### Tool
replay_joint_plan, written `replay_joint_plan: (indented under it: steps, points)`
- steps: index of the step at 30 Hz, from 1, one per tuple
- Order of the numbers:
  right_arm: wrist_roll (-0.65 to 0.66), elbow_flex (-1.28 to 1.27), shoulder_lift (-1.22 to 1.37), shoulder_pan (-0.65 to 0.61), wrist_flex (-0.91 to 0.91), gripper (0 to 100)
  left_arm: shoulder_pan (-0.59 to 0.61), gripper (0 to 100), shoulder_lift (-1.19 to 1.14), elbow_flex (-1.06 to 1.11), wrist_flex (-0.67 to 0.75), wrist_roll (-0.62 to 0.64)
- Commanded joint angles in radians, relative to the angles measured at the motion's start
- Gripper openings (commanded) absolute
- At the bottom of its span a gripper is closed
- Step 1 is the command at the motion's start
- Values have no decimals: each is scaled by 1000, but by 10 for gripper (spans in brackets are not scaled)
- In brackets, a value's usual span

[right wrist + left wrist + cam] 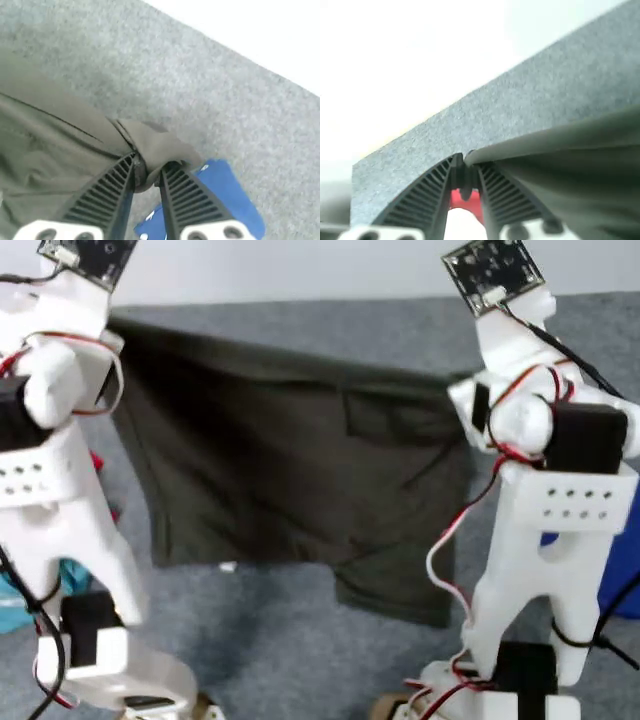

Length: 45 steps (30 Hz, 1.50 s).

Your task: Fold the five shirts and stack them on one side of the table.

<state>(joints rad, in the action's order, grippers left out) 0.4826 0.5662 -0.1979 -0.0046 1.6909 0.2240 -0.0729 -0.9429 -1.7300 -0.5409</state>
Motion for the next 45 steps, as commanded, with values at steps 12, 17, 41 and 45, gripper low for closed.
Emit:
replay_joint_plan:
  steps: [12, 17, 41, 45]
  points:
    - [-8, -166, -151, -38, 107, 9, 100, 6, 407, 673, -23, -296]
    - [-12, -390, -139, -101, 104, 9, 149, 6, 414, 1003, 98, -318]
    - [-147, -112, 633, -223, -150, 220, 167, 6, 77, 1303, 629, -253]
    - [-164, -11, 638, -202, -113, 253, 167, 6, 77, 1303, 629, -253]
